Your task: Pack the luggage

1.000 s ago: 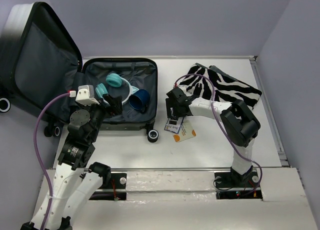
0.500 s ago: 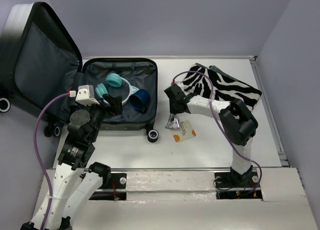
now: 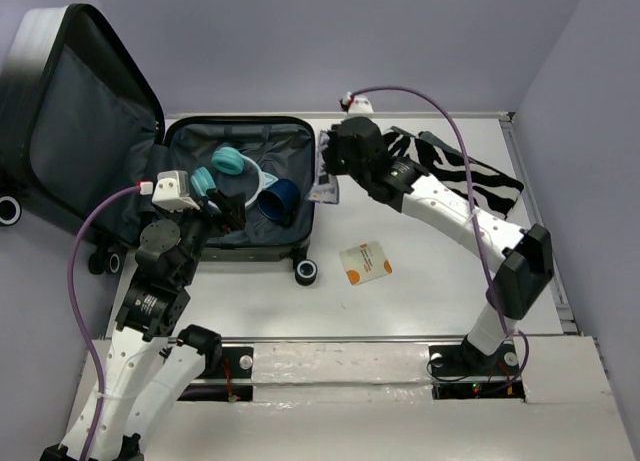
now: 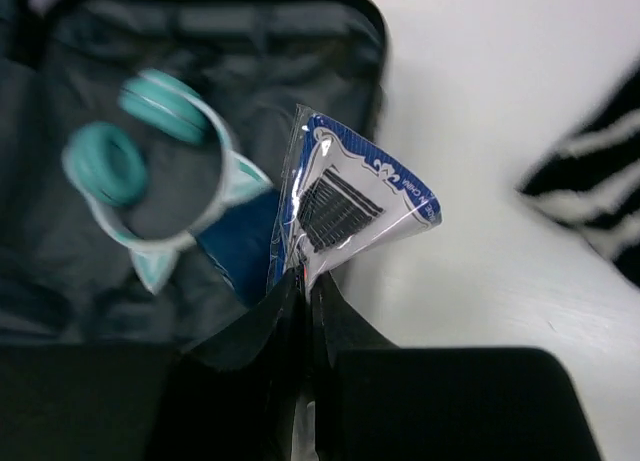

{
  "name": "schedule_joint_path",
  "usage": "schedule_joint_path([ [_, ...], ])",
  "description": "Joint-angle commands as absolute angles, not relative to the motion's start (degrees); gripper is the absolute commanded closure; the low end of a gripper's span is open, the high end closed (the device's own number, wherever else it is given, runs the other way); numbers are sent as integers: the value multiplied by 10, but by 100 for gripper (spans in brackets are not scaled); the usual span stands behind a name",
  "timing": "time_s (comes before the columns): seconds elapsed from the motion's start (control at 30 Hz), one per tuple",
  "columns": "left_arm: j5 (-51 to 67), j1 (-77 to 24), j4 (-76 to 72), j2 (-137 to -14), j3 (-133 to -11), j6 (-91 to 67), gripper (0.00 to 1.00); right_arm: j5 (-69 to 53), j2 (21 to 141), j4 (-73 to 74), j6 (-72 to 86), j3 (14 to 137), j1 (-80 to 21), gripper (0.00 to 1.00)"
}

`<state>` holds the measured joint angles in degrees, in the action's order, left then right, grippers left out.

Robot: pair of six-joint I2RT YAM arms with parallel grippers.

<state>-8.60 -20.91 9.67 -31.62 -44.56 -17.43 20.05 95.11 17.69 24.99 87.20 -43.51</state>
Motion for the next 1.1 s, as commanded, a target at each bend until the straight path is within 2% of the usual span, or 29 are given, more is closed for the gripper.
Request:
schedule_joint_path([
  [0.0, -85, -208, 69, -311, -454, -169, 1, 82, 1071, 127, 251, 1032, -478, 93],
  [0.03, -86, -207, 69, -311, -454, -169, 1, 59, 1101, 127, 258, 1075, -484, 92],
  [0.07, -86, -207, 69, -311, -453, -169, 1, 32, 1158, 128, 274, 1161, -490, 86],
  [0.1, -86, -207, 69, -311, -453, -168, 1, -21, 1186, 130, 280, 1203, -497, 45],
  [0.13, -87, -207, 69, -311, -453, -167, 1, -36, 1213, 138, 285, 1242, -497, 16],
  [0.17, -88, -207, 69, -310, -453, -168, 1, -42, 1257, 188, 283, 1324, -497, 0],
  [0.27, -90, -208, 71, -306, -453, -166, 1, 3, 1254, 240, 254, 1328, -497, 0],
  [0.37, -86, -213, 69, -302, -454, -166, 1, 70, 1151, 203, 222, 1145, -486, 0],
  [0.4, -86, -214, 69, -301, -453, -166, 1, 94, 1086, 191, 217, 1036, -479, 0],
  [0.47, -85, -218, 69, -301, -452, -166, 1, 116, 1024, 172, 207, 933, -471, 0],
  [0.5, -73, -220, 62, -301, -450, -166, 1, 137, 966, 171, 207, 841, -461, 0],
  [0.57, -37, -225, 49, -310, -442, -167, 1, 142, 913, 174, 215, 756, -446, 4],
  [0.63, 55, -227, 20, -320, -437, -183, 1, 122, 868, 178, 231, 682, -427, 12],
  [0.67, 113, -228, 8, -334, -432, -190, 1, 109, 832, 178, 248, 616, -402, 15],
  [0.73, 161, -231, -18, -356, -434, -214, 1, 71, 805, 177, 262, 562, -378, 17],
  [0.83, 235, -242, -32, -405, -445, -250, 12, 40, 786, 178, 275, 497, -353, 21],
  [0.9, 227, -273, -38, -441, -446, -270, 21, 30, 786, 178, 284, 471, -339, 23],
  [0.97, 181, -364, -40, -479, -444, -284, 23, 27, 783, 176, 290, 458, -332, 25],
  [1.0, 101, -425, -40, -508, -440, -296, 23, 29, 777, 171, 295, 443, -316, 27],
  [1.03, 81, -469, -43, -537, -433, -304, 23, 17, 769, 160, 294, 429, -300, 29],
  [1.07, 63, -469, -43, -537, -432, -313, 24, 17, 769, 160, 294, 429, -300, 29],
])
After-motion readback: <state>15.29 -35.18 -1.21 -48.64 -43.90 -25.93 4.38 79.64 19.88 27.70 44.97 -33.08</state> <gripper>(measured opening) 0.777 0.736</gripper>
